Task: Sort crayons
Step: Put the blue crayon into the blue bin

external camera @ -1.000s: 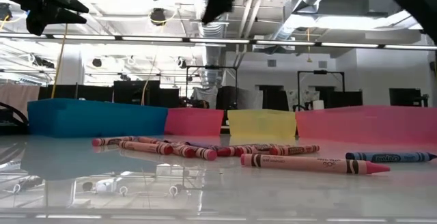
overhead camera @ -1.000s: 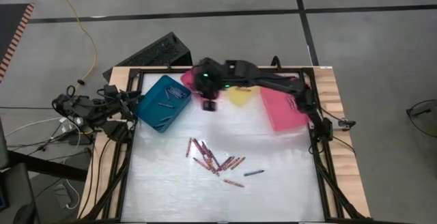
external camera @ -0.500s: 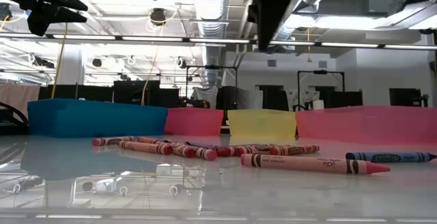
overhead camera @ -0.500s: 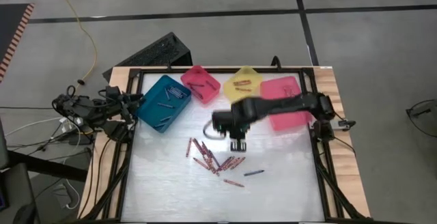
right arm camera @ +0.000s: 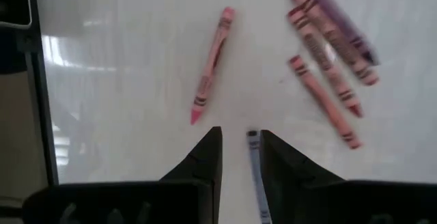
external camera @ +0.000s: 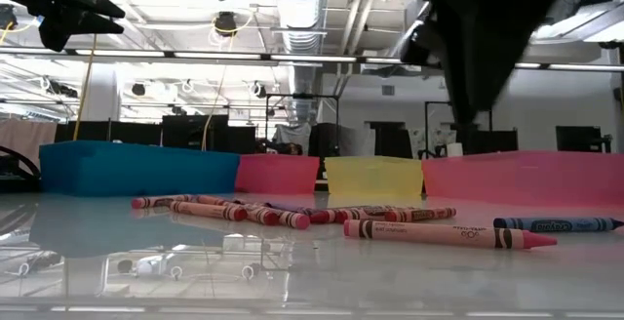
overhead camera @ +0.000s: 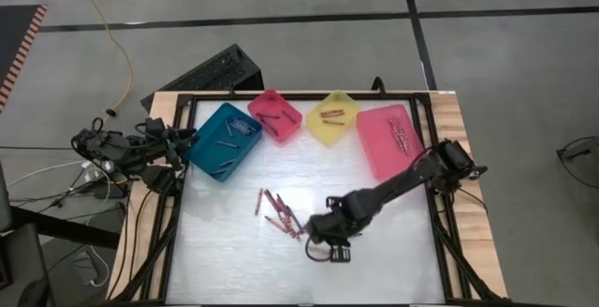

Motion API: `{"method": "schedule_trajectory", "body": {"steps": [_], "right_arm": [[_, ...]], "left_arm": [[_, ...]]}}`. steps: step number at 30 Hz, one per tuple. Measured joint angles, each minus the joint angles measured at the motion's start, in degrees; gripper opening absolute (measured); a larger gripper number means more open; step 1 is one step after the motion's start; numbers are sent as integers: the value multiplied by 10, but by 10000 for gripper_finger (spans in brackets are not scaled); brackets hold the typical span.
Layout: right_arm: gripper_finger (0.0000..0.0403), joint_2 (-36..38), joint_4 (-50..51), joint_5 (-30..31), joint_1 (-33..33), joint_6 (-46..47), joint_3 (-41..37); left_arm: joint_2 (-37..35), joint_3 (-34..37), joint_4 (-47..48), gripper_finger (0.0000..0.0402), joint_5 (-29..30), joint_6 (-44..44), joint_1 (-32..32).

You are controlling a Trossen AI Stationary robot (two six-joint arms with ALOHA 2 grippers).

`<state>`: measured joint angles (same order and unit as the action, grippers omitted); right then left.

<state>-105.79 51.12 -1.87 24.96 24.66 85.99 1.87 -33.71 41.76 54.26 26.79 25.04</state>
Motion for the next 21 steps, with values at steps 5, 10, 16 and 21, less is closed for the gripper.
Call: {"method": "schedule_trajectory", "body": {"steps": [5,10,16,21], "right_arm": [[93,-3,-47,-13,10,25,-41],[93,-3,-79,-12,9,36,-81],[93,-3,-84,-12,14,43,-106],[93,-3,-89,-8,21,41,-123]], "left_arm": [[0,0,0,145,0,8,0],[0,0,0,145,0,4,0],[0,0,0,145,1,4,0],[0,0,0,145,5,5,0]]}}
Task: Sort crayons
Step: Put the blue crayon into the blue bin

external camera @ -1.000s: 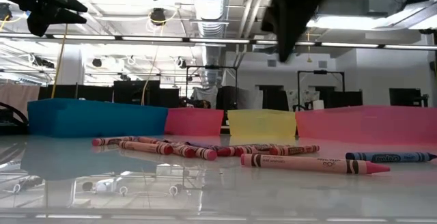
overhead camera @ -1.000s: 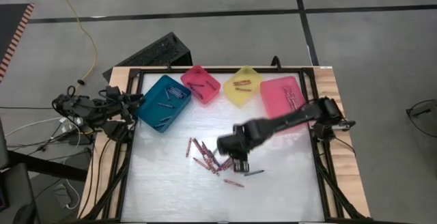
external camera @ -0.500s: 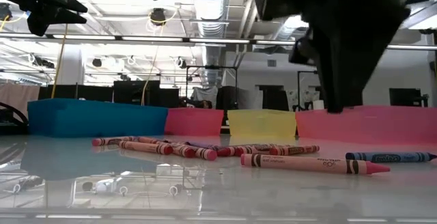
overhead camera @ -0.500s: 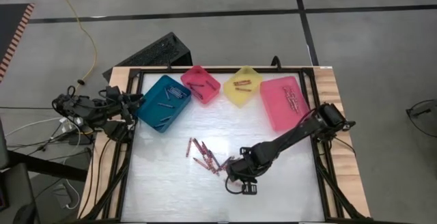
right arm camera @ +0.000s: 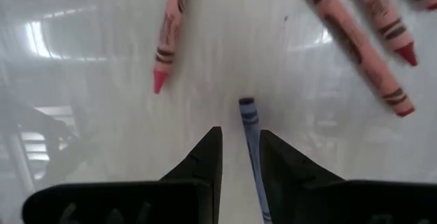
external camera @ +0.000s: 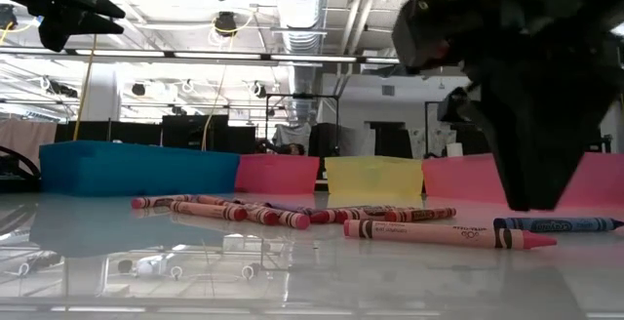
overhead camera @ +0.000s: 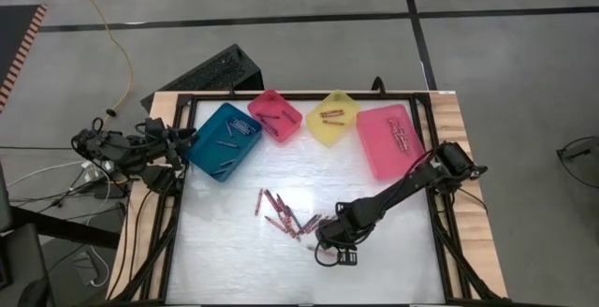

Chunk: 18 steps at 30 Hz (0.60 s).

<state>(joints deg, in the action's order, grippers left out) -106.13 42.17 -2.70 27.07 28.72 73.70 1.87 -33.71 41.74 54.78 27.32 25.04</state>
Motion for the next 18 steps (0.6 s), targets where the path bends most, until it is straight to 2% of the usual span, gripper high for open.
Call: {"method": "schedule_trajectory", "body": {"steps": [14,18], "right_arm": [[93,3,-34,29,8,17,-62],[76,3,-43,30,8,18,-76]], "left_arm": [[0,0,0,145,0,5,0],[0,0,0,145,0,6,0]]}}
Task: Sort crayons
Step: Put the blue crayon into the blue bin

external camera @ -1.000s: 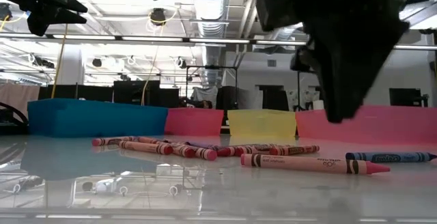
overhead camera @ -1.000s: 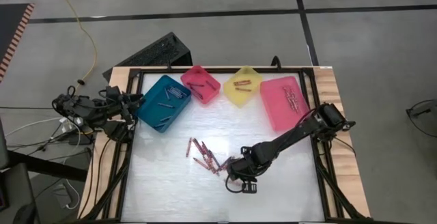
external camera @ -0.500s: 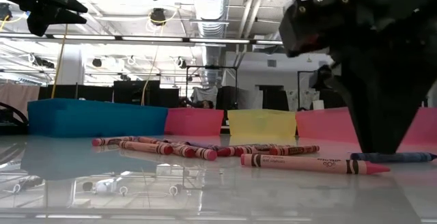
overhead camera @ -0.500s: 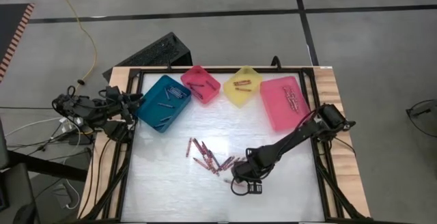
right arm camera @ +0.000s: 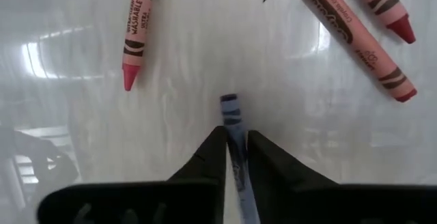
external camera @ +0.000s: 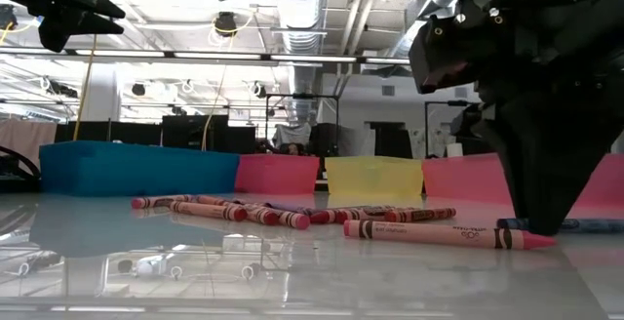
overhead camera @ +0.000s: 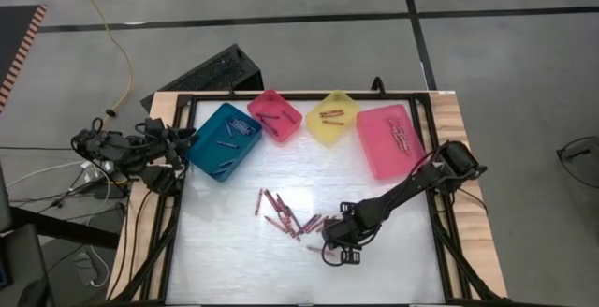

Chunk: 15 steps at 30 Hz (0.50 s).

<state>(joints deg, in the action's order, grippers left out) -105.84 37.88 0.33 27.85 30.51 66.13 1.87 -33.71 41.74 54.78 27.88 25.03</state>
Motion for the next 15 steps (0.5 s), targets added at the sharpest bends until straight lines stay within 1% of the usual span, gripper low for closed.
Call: {"method": "schedule_trajectory", "body": {"steps": [5,8,15], "right_arm": [[32,0,-5,-1,-6,1,-4],[8,-1,-5,-13,-11,0,-4],[5,2,29,-23,-17,-6,27]], "left_arm": [[0,0,0,145,-6,0,0],[0,0,0,145,-16,0,0],[0,0,0,145,-20,0,0]]}}
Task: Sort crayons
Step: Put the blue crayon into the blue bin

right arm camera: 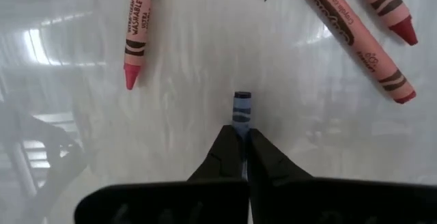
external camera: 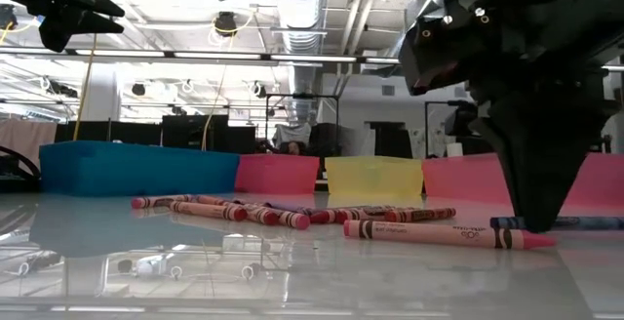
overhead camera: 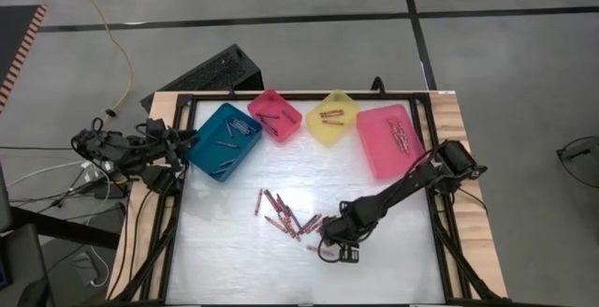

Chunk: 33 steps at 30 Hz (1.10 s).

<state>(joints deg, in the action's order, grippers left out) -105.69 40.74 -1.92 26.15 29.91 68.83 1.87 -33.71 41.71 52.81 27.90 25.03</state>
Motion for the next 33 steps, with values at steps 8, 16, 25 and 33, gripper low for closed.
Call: {"method": "schedule_trajectory", "body": {"steps": [8,16,25,33], "right_arm": [[3,54,47,58,-38,-49,40],[2,94,-150,181,-134,-214,41],[2,24,-557,99,-232,-417,41],[1,-87,-898,25,-308,-418,42]], "left_arm": [[0,0,-1,145,6,0,0],[0,0,-1,145,4,3,0],[0,0,-1,145,3,7,0],[0,0,0,145,2,7,0]]}}
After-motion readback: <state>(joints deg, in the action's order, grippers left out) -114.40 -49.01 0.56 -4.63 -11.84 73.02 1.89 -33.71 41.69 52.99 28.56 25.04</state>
